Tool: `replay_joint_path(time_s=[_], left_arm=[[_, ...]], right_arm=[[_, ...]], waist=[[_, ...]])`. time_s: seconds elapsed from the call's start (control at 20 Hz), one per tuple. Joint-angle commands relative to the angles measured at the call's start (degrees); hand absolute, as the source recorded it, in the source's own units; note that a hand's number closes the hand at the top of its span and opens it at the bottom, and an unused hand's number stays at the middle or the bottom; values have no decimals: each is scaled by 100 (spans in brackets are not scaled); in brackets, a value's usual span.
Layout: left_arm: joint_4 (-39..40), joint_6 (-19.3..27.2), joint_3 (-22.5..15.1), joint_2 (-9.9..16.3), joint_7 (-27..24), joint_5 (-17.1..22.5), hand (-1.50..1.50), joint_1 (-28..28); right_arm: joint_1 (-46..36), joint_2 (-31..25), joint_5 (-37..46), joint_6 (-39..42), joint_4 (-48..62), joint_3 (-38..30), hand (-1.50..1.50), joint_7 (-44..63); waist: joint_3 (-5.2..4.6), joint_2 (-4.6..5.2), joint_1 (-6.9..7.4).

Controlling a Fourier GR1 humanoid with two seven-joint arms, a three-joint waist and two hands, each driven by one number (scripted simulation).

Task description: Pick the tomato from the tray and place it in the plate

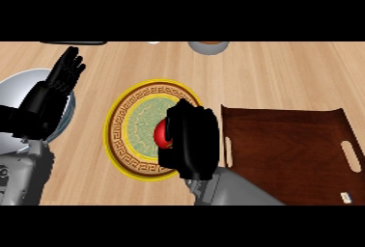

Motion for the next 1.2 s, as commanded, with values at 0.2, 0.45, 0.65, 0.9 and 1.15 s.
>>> replay_joint_path(time_s=[0.2, 0.45, 0.65, 0.9, 1.15], left_arm=[[-124, 79, -122, -105, 281, -84, 0, -181], [144, -180, -27, 13, -10, 14, 0, -177], [-27, -33, -193, -216, 239, -10, 0, -353], [161, 81, -285, -295, -64, -275, 0, -252], [275, 100, -204, -284, -54, -262, 0, -378]], right_arm=[[-1413, 54, -1096, -1261, 2328, 119, 150, 495], [-1388, 54, -1811, -2088, 2957, -119, -150, 210], [-1477, 54, -2556, -2651, 3633, -67, -150, -509], [-1639, 55, -3109, -3640, 3713, 135, -150, -1072], [-1990, 55, -3164, -4707, 3704, -23, -150, -1310]], waist=[[4, 17, 159], [3, 63, 228], [12, 90, 356], [10, 93, 316], [10, 67, 231]])
